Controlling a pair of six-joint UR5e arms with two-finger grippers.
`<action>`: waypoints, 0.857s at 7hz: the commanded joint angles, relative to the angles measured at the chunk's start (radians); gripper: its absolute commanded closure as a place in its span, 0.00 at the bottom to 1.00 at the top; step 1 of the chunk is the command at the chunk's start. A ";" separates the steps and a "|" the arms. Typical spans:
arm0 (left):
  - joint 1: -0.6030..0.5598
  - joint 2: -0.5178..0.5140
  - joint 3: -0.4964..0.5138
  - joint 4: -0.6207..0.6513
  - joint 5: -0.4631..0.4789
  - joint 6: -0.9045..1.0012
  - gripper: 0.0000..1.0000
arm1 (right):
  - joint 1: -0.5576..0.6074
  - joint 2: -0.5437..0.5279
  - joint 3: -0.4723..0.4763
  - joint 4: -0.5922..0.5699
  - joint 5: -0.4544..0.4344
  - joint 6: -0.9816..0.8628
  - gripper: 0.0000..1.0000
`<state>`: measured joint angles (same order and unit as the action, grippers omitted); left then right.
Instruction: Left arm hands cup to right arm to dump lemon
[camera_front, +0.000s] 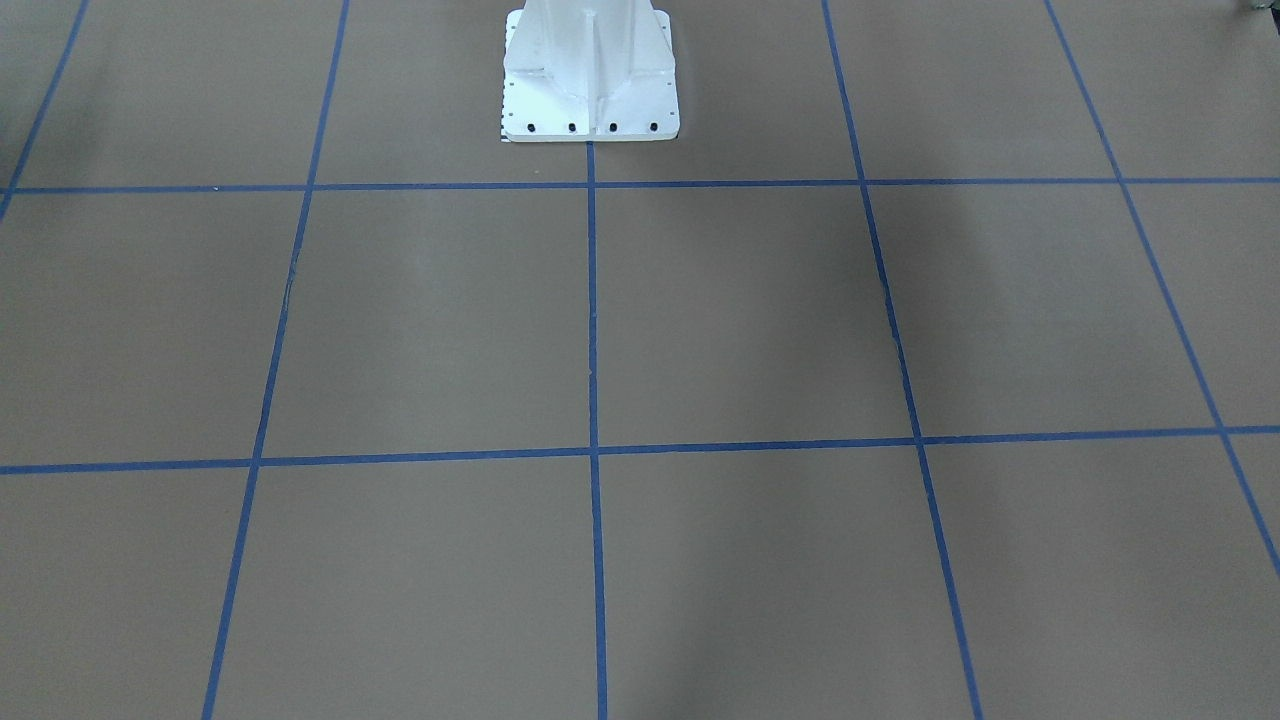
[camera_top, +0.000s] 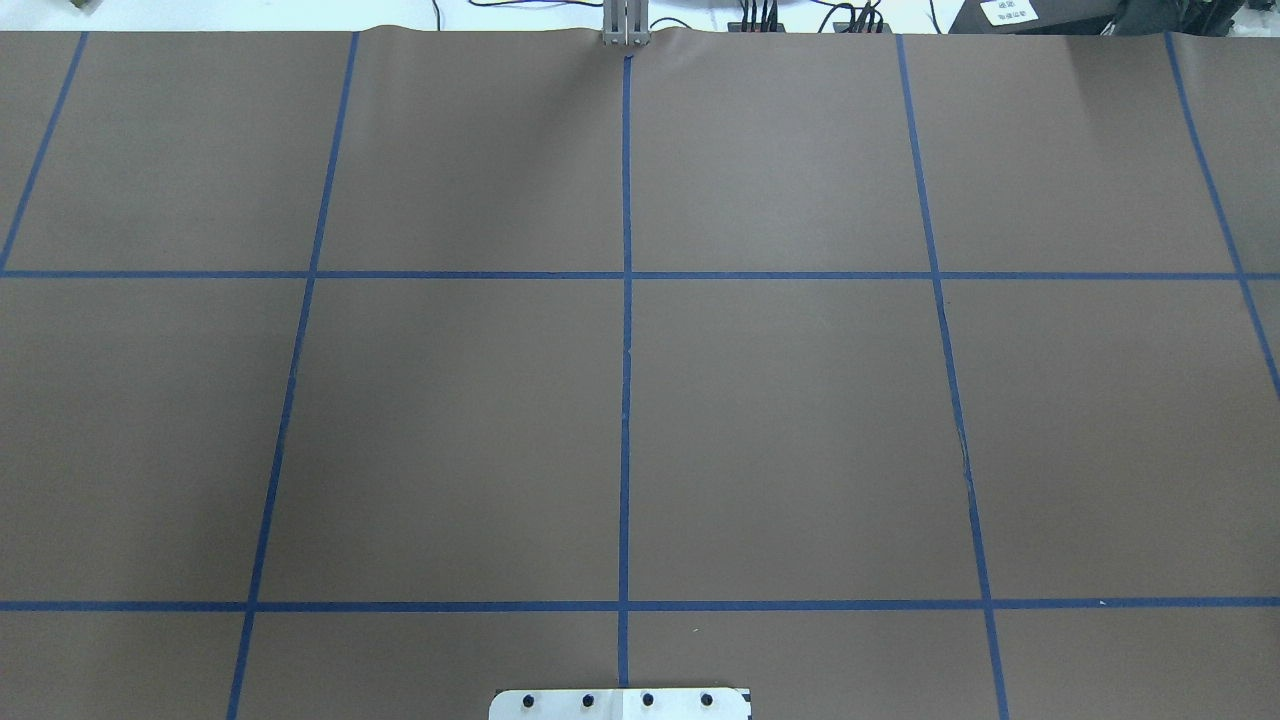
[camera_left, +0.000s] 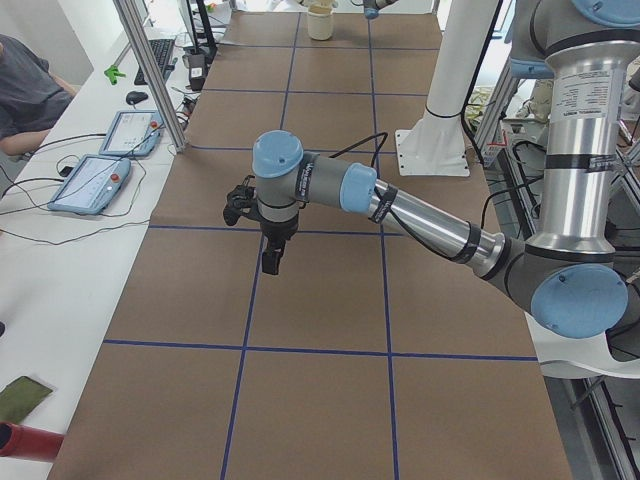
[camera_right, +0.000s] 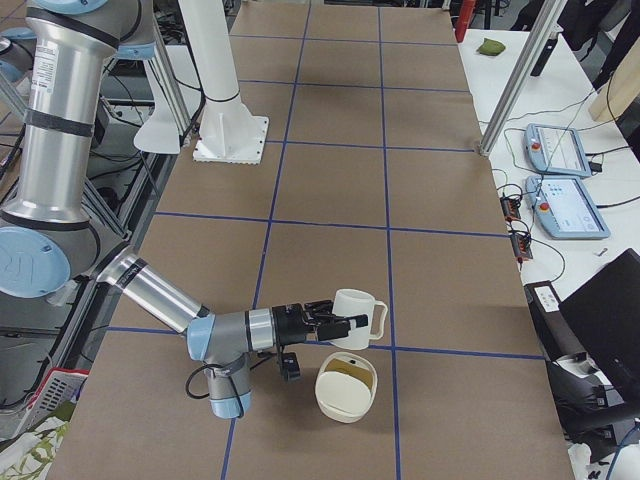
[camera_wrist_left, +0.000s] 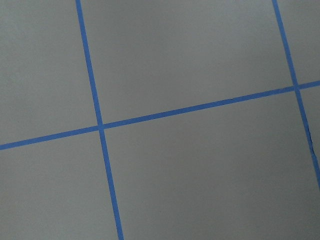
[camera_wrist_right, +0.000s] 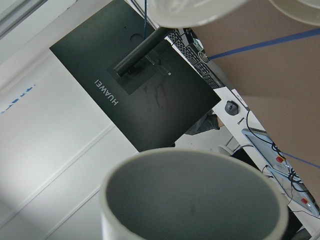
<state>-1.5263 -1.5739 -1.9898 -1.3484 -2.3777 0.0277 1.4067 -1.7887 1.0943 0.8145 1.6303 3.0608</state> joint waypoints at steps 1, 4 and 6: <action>0.000 0.000 -0.001 0.000 0.000 0.000 0.00 | 0.000 0.000 -0.001 -0.001 -0.001 -0.010 0.94; 0.000 0.000 -0.001 0.000 -0.002 0.000 0.00 | 0.000 0.002 0.013 -0.015 0.002 -0.262 0.93; 0.000 0.000 0.000 -0.002 -0.002 0.000 0.00 | 0.000 0.000 0.025 -0.066 0.017 -0.522 0.90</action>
<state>-1.5263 -1.5739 -1.9902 -1.3494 -2.3792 0.0276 1.4066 -1.7880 1.1129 0.7736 1.6372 2.6984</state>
